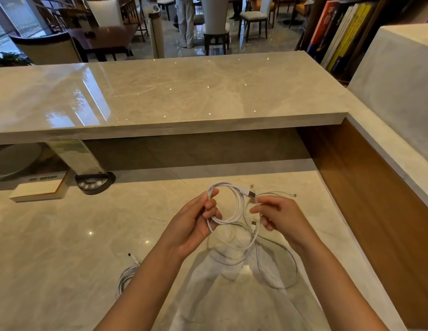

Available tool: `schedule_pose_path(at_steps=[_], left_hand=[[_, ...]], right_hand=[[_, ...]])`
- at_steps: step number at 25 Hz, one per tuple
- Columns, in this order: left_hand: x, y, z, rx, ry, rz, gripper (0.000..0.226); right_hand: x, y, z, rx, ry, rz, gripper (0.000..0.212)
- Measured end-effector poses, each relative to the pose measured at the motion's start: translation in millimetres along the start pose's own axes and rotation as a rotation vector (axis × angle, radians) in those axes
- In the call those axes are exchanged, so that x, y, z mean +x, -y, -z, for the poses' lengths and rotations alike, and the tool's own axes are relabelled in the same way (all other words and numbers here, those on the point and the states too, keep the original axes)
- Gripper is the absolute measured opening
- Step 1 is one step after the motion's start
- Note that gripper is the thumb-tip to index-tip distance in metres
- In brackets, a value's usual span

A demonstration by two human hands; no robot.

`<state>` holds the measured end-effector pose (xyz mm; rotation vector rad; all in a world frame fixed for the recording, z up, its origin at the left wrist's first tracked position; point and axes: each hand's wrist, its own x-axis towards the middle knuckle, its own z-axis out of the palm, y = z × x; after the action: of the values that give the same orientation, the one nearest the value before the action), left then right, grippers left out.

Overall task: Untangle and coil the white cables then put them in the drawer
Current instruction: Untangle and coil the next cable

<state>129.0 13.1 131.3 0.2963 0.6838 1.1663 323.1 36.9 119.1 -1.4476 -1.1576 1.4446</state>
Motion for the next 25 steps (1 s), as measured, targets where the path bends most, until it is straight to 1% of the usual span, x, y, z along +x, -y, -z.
schedule_pose_path(at_steps=[2, 3, 5, 6, 8, 10, 11, 12, 13, 14, 20, 22, 23, 25], left_hand=[[1.3, 0.9, -1.0, 0.014, -0.003, 0.019, 0.018], [2.0, 1.7, -0.7, 0.016, -0.01, 0.026, 0.018], [3.1, 3.6, 0.4, 0.007, -0.029, 0.036, 0.018], [3.3, 4.3, 1.4, -0.002, -0.039, 0.04, 0.018], [3.8, 5.7, 4.1, -0.024, -0.056, 0.049, 0.018], [4.9, 7.5, 5.6, -0.052, -0.078, 0.055, 0.017], [5.6, 8.1, 5.6, -0.062, -0.094, 0.052, 0.017], [6.6, 8.4, 4.9, -0.063, -0.11, 0.046, 0.018], [7.3, 8.8, 3.5, -0.055, -0.123, 0.039, 0.02], [7.8, 9.1, 1.5, -0.041, -0.13, 0.031, 0.021], [11.9, 14.9, -9.0, -0.001, -0.137, 0.006, 0.021], [13.5, 18.4, -11.5, 0.003, -0.137, 0.008, 0.021], [13.9, 19.6, -12.3, 0.003, -0.139, 0.007, 0.021], [15.9, 19.7, -11.2, -0.011, -0.164, -0.006, 0.021]], right_hand=[[-3.8, -5.1, -12.7, -0.182, 0.113, 0.045, 0.02], [-6.2, -6.9, -17.9, -0.228, 0.151, 0.068, 0.018], [-11.7, -6.3, -25.0, -0.224, 0.187, 0.125, 0.016], [-14.1, -5.4, -27.2, -0.176, 0.188, 0.147, 0.017], [-20.7, -3.3, -32.1, 0.034, 0.209, 0.137, 0.024], [-27.5, -6.4, -37.0, 0.224, 0.251, 0.138, 0.047], [-29.6, -8.8, -38.9, 0.238, 0.249, 0.173, 0.057], [-31.5, -10.1, -40.6, 0.22, 0.231, 0.22, 0.065], [-32.4, -10.4, -41.5, 0.198, 0.194, 0.263, 0.068], [-32.1, -9.7, -42.2, 0.189, 0.147, 0.293, 0.066], [-31.9, -5.9, -39.1, 0.273, -0.115, 0.35, 0.031], [-33.1, -7.6, -42.6, 0.241, -0.193, 0.371, 0.021], [-33.2, -8.8, -44.7, 0.182, -0.25, 0.392, 0.02], [-31.1, -9.6, -42.9, 0.06, -0.412, 0.418, 0.024]])
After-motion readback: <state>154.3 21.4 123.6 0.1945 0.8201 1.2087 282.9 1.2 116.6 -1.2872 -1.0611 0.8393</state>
